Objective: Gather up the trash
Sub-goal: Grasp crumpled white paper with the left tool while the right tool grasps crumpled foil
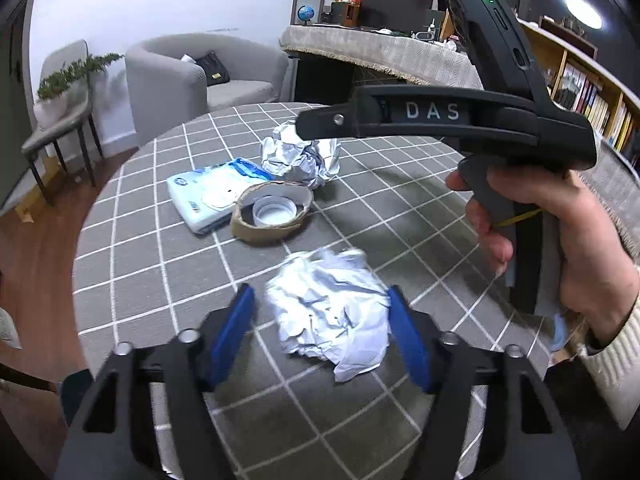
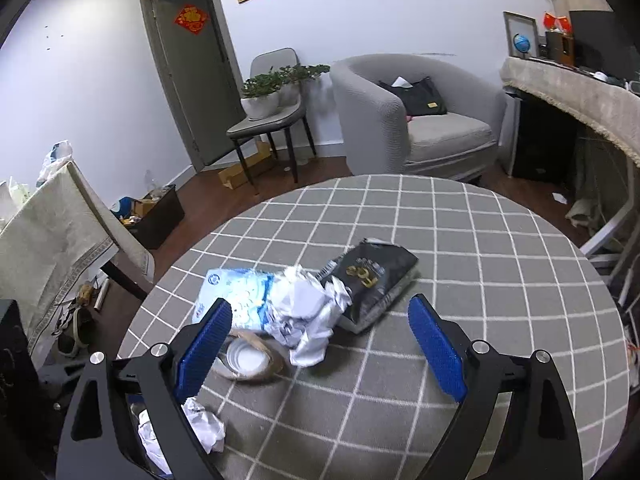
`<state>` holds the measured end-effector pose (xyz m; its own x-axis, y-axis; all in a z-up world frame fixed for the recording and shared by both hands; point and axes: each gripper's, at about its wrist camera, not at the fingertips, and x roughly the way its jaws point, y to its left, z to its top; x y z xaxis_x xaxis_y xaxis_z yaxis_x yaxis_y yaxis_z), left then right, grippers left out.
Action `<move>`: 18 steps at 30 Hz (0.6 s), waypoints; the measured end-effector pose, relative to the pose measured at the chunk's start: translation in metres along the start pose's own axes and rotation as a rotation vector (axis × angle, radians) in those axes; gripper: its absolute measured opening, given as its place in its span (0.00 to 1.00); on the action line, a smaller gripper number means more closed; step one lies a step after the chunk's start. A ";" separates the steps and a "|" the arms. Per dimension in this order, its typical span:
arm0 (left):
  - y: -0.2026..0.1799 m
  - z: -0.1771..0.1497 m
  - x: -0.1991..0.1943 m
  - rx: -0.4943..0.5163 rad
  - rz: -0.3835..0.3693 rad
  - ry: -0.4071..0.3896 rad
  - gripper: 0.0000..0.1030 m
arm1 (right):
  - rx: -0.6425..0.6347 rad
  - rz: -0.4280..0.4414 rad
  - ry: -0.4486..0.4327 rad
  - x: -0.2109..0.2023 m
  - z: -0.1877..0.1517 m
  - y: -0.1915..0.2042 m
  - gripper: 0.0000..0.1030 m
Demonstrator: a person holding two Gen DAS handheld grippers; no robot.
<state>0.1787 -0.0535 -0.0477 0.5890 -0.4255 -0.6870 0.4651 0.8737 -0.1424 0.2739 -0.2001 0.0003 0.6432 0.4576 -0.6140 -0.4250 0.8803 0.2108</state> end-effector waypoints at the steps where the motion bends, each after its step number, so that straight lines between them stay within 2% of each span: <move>1: 0.001 0.002 0.001 -0.003 0.002 -0.003 0.59 | -0.004 0.003 0.001 0.002 0.002 -0.001 0.86; 3: 0.004 0.006 0.002 -0.012 0.001 -0.010 0.58 | -0.016 0.003 0.014 0.008 0.006 0.001 0.76; 8: 0.013 0.015 0.000 -0.030 -0.025 -0.031 0.57 | -0.020 0.007 0.053 0.022 0.008 0.000 0.67; 14: 0.028 0.026 -0.012 -0.058 -0.038 -0.080 0.57 | -0.029 0.003 0.075 0.032 0.009 -0.001 0.61; 18: 0.042 0.029 -0.020 -0.100 -0.011 -0.111 0.57 | -0.023 0.015 0.092 0.038 0.008 0.000 0.60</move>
<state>0.2053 -0.0154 -0.0187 0.6560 -0.4537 -0.6031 0.4071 0.8856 -0.2234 0.3036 -0.1821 -0.0171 0.5758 0.4564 -0.6784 -0.4492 0.8698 0.2040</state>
